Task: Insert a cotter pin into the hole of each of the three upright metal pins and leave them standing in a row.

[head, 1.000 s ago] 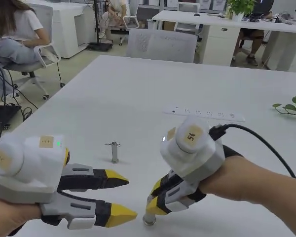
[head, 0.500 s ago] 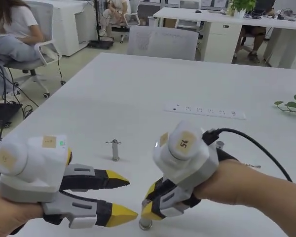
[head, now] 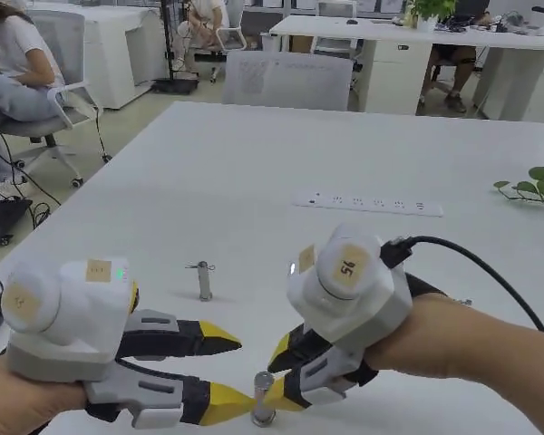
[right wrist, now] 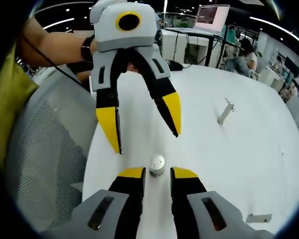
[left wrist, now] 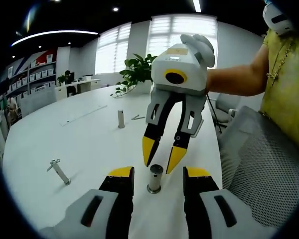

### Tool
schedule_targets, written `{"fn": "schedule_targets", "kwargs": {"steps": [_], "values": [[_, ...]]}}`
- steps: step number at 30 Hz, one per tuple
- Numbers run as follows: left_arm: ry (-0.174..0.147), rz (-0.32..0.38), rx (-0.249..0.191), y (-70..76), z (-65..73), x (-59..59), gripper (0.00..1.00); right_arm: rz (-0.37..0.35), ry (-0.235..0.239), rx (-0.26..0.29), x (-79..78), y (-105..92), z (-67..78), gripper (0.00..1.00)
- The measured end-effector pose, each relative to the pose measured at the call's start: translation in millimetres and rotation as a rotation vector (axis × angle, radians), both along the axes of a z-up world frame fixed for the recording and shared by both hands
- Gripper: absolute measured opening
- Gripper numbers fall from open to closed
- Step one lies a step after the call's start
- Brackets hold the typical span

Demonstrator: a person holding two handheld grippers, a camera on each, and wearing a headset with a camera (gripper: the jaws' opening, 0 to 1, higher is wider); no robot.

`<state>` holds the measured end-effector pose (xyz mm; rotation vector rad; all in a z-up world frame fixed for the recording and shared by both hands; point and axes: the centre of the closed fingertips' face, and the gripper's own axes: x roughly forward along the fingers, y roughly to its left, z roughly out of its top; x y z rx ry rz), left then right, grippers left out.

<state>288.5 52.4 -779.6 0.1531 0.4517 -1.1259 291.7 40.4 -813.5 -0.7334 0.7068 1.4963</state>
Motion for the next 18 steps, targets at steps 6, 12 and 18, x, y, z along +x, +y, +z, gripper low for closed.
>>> {"fn": "schedule_targets", "kwargs": {"steps": [6, 12, 18], "values": [[-0.004, -0.015, 0.031, -9.1, -8.9, 3.5, 0.35, -0.037, -0.005, -0.006, 3.6, -21.0, 2.1, 0.21], [-0.011, -0.003, 0.052, -14.4, -13.1, 8.8, 0.31, -0.099, -0.022, 0.012, 14.7, -44.0, 11.8, 0.21], [-0.03, -0.01, 0.103, -21.0, -18.6, 6.3, 0.27, -0.18, -0.043, 0.04, 32.1, -66.3, 23.5, 0.21]]}}
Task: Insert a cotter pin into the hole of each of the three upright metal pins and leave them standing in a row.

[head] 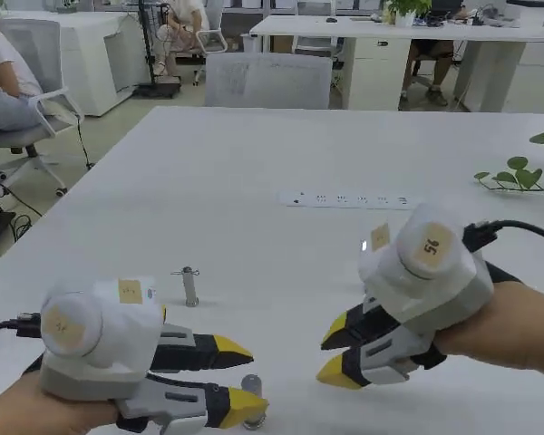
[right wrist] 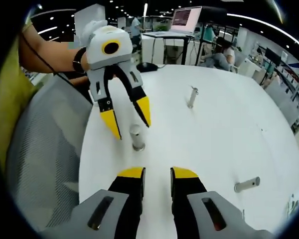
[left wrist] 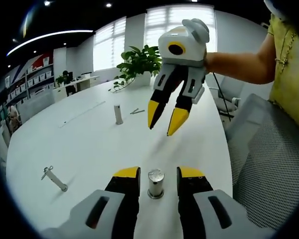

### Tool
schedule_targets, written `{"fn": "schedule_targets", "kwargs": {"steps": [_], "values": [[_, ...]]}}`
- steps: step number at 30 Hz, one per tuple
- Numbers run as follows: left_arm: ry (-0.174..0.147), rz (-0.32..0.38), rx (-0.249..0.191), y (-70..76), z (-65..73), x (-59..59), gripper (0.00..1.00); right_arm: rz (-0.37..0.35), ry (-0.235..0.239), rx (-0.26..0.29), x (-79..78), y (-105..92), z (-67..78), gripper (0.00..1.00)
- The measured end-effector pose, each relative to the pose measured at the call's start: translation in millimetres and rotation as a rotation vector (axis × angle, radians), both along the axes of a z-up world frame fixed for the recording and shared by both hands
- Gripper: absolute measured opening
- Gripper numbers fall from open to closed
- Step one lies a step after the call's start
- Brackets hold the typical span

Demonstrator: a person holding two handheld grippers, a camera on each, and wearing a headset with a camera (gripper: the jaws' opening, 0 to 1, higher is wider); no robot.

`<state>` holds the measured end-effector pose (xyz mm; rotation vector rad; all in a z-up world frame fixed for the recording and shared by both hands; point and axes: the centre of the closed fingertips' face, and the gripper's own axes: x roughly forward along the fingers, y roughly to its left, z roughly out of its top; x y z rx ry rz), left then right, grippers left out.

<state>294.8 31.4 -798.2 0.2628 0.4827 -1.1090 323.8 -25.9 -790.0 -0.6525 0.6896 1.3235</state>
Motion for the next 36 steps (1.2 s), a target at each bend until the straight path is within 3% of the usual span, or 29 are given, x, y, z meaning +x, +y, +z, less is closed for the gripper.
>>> {"fn": "schedule_targets", "kwargs": {"steps": [6, 12, 18, 21, 24, 26, 28, 31, 36], "values": [[-0.005, 0.02, 0.006, 2.0, -2.6, 4.0, 0.19, -0.052, -0.014, 0.01, 11.1, -16.1, 8.1, 0.21], [-0.009, 0.027, 0.0, 1.6, -0.9, 7.1, 0.19, -0.106, -0.031, 0.003, 25.8, -36.9, 10.2, 0.21], [-0.008, 0.024, 0.009, 2.4, -4.0, 7.1, 0.17, -0.215, -0.082, -0.052, 57.8, -86.3, 18.4, 0.21], [-0.007, 0.02, 0.015, 2.4, -6.1, 5.6, 0.16, -0.264, -0.121, -0.126, 74.3, -117.8, 20.2, 0.21], [-0.008, 0.017, 0.016, 3.1, -7.0, 5.2, 0.14, -0.311, -0.126, -0.139, 89.6, -140.3, 24.3, 0.21], [-0.01, 0.014, 0.021, 4.0, -7.5, 5.5, 0.12, -0.328, -0.139, -0.189, 98.8, -156.2, 22.5, 0.21], [-0.009, 0.008, 0.02, 3.6, -7.5, 5.2, 0.12, -0.332, -0.139, -0.2, 104.5, -161.4, 20.3, 0.2], [-0.012, 0.0, 0.024, 3.1, -7.9, 5.1, 0.12, -0.34, -0.12, -0.219, 112.2, -167.6, 14.2, 0.2], [-0.011, -0.023, 0.024, 3.2, -8.6, 5.6, 0.12, -0.348, -0.06, -0.278, 120.6, -177.3, -10.0, 0.18]]}}
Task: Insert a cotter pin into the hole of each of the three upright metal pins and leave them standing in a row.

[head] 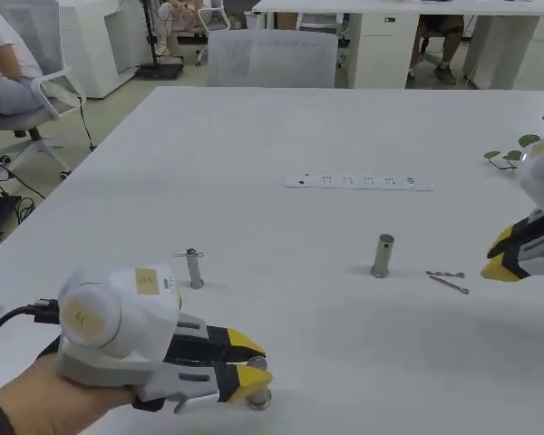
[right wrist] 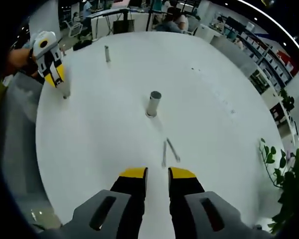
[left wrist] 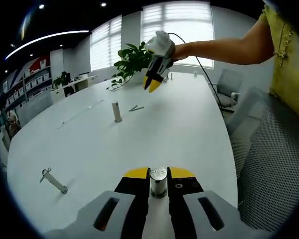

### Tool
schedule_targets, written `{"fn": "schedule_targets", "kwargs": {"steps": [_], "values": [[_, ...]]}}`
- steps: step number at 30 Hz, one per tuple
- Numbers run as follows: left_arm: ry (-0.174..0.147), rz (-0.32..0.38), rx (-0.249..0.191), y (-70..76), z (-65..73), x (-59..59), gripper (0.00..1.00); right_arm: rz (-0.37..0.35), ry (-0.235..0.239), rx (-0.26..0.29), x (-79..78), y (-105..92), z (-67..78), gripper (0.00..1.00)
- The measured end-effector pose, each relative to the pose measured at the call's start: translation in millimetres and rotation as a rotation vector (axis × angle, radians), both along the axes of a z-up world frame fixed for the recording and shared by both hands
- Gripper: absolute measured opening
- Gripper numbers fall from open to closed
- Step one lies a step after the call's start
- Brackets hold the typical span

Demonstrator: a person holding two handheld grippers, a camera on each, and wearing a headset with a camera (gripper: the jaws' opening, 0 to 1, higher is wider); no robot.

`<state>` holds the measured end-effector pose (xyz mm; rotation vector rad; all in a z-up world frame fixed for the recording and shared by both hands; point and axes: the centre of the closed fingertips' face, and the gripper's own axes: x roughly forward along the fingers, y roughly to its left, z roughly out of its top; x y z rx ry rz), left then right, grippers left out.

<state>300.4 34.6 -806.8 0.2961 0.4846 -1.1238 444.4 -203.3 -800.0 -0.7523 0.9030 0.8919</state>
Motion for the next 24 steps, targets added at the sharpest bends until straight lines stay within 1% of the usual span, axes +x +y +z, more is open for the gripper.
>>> {"fn": "schedule_targets", "kwargs": {"steps": [1, 4, 5, 7, 10, 12, 14, 17, 19, 24], "values": [[0.002, -0.002, -0.001, 0.0, -0.1, 0.0, 0.12, -0.002, 0.016, -0.004, 2.0, 0.6, -5.3, 0.17], [0.006, -0.031, -0.001, 0.0, -0.3, -0.4, 0.12, 0.002, 0.042, -0.006, 7.8, 4.9, -14.9, 0.13], [0.009, -0.038, -0.002, -0.1, -0.3, -0.3, 0.11, 0.004, 0.051, -0.015, 9.8, 6.9, -18.5, 0.13], [0.014, -0.059, 0.0, -0.5, -0.5, -0.5, 0.11, 0.014, 0.059, -0.027, 13.6, 9.6, -22.9, 0.13], [0.014, -0.096, 0.01, -1.1, -0.7, -1.2, 0.11, 0.011, 0.067, -0.043, 23.5, 12.7, -30.7, 0.12], [0.017, -0.118, 0.013, -1.6, -0.6, -1.4, 0.11, 0.019, 0.086, -0.061, 25.2, 13.6, -37.7, 0.11], [0.019, -0.137, 0.015, -1.3, -1.0, -0.6, 0.11, 0.028, 0.092, -0.075, 26.8, 13.9, -42.1, 0.11], [0.012, -0.171, 0.019, -1.9, -0.9, -1.7, 0.11, 0.035, 0.1, -0.101, 30.0, 11.1, -49.6, 0.11], [0.009, -0.182, 0.016, -2.0, -0.9, -1.7, 0.11, 0.033, 0.115, -0.098, 30.7, 10.7, -53.3, 0.1], [0.001, -0.217, 0.012, -1.8, -0.6, -2.0, 0.11, 0.042, 0.125, -0.106, 32.1, 10.5, -58.6, 0.11]]}}
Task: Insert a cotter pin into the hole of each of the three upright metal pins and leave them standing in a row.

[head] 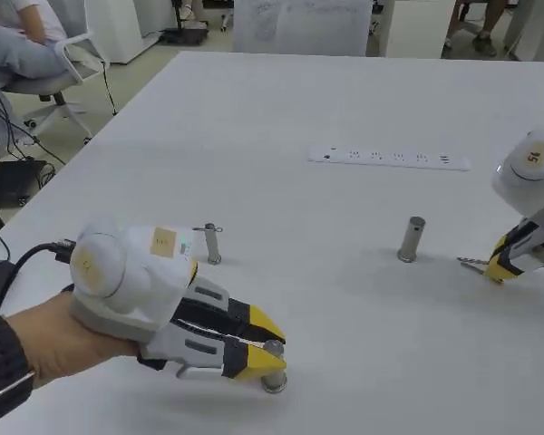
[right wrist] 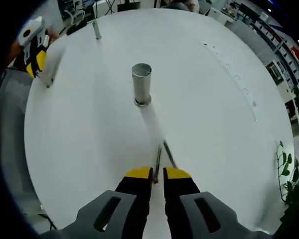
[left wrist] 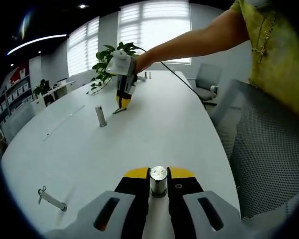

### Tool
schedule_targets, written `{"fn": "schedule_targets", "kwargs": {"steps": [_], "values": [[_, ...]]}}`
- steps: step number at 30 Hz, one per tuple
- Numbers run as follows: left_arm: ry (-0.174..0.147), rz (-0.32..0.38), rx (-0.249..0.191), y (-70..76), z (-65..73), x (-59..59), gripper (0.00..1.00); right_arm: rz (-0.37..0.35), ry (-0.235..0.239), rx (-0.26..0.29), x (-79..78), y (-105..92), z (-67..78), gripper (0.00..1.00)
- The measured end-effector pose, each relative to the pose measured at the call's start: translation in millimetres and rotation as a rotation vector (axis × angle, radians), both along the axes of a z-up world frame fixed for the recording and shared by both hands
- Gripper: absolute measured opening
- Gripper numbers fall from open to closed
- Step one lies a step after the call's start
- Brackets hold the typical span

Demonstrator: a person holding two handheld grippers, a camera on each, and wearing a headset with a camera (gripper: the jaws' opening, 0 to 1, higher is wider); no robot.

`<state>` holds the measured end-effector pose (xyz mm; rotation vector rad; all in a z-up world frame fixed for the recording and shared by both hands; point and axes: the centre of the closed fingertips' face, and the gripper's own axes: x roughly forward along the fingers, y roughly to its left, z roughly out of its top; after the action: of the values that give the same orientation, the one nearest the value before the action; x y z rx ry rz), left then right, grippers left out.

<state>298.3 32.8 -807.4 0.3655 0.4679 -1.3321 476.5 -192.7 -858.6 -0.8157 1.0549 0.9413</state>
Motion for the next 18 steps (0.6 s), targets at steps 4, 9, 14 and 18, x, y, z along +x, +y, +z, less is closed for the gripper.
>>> {"fn": "schedule_targets", "kwargs": {"steps": [4, 9, 14, 18], "values": [[0.004, -0.032, -0.001, 0.2, 0.1, 0.6, 0.11, -0.011, 0.016, 0.007, 0.8, 1.3, -2.9, 0.11], [0.005, -0.066, 0.006, -0.3, 0.0, 0.5, 0.11, -0.019, 0.033, 0.011, 2.3, 2.4, -4.3, 0.11], [0.009, -0.094, -0.001, -1.2, 0.3, 0.4, 0.11, -0.038, 0.058, 0.026, 3.5, 1.5, -4.3, 0.11], [0.021, -0.128, -0.008, -2.7, 0.8, -0.1, 0.11, -0.058, 0.074, 0.039, 4.4, 0.8, -4.8, 0.1]]}}
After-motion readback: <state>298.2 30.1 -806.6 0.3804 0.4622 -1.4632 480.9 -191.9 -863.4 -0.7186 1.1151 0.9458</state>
